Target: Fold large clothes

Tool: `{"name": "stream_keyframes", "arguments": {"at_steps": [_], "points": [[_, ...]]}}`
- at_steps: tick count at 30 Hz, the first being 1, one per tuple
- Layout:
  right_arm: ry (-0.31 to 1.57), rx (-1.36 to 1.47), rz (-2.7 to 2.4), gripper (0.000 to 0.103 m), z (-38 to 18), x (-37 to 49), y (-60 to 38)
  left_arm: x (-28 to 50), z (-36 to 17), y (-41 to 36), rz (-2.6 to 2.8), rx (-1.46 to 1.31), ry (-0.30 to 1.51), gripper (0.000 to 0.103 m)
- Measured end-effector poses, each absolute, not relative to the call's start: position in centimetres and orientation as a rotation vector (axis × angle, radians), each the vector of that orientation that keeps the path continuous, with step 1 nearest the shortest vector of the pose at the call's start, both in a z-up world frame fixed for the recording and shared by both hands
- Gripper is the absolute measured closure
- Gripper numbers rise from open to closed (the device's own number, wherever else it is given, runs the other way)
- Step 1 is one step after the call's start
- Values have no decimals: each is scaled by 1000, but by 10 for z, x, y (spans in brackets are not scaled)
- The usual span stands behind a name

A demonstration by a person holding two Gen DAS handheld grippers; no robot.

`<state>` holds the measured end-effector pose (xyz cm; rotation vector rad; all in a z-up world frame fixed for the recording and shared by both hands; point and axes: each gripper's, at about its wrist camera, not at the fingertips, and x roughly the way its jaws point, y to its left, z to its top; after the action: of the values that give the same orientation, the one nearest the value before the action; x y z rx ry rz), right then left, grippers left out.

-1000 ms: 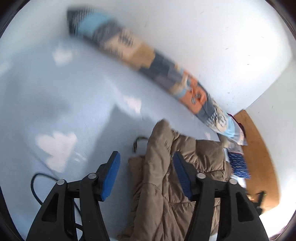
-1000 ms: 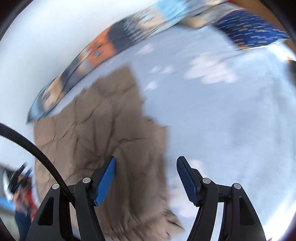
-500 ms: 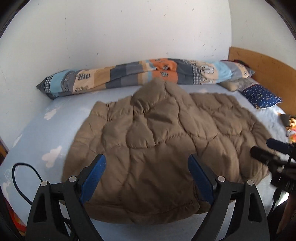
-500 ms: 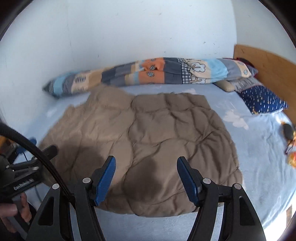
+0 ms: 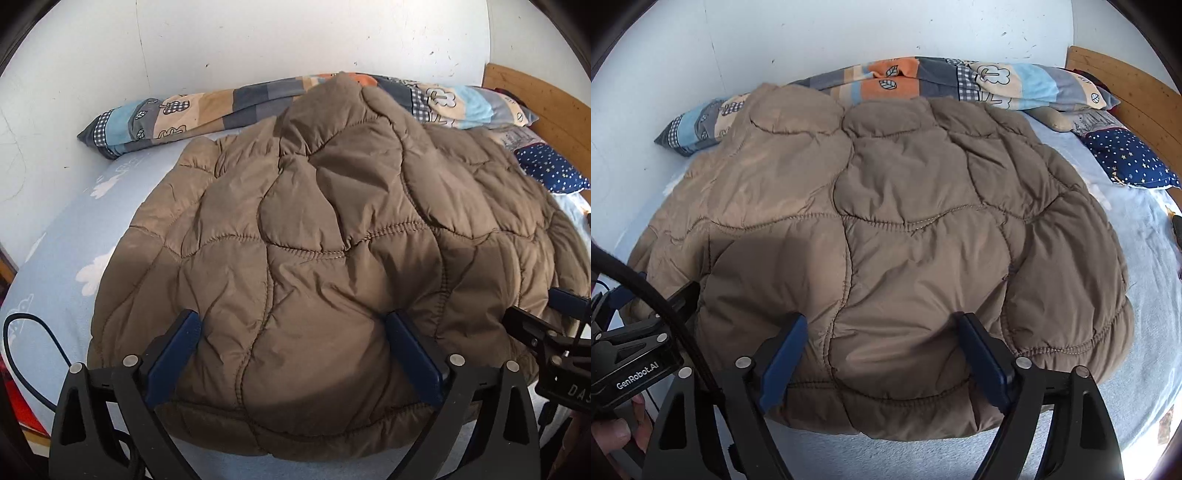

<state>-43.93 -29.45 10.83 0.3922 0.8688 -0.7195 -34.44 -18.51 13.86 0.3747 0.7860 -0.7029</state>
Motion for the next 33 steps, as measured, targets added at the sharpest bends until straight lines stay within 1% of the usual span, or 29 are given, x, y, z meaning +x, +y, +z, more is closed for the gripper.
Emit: {"name": "stream_keyframes", "arguments": {"at_steps": [8,26,30,33], "points": [[891,362,-722,10,105,-431,-291,-347,133,-187,-691,391,783,1],[896,347,-724,8,104,-428,-285,-347,132,-187,-695,386,787,0],[890,356,-724,8,111,-431,-283,-344,138,-189,-683,398,816,0],[837,328,-739,7,127,-442,-275,-344,144,-187,-682,388,825,0]]}}
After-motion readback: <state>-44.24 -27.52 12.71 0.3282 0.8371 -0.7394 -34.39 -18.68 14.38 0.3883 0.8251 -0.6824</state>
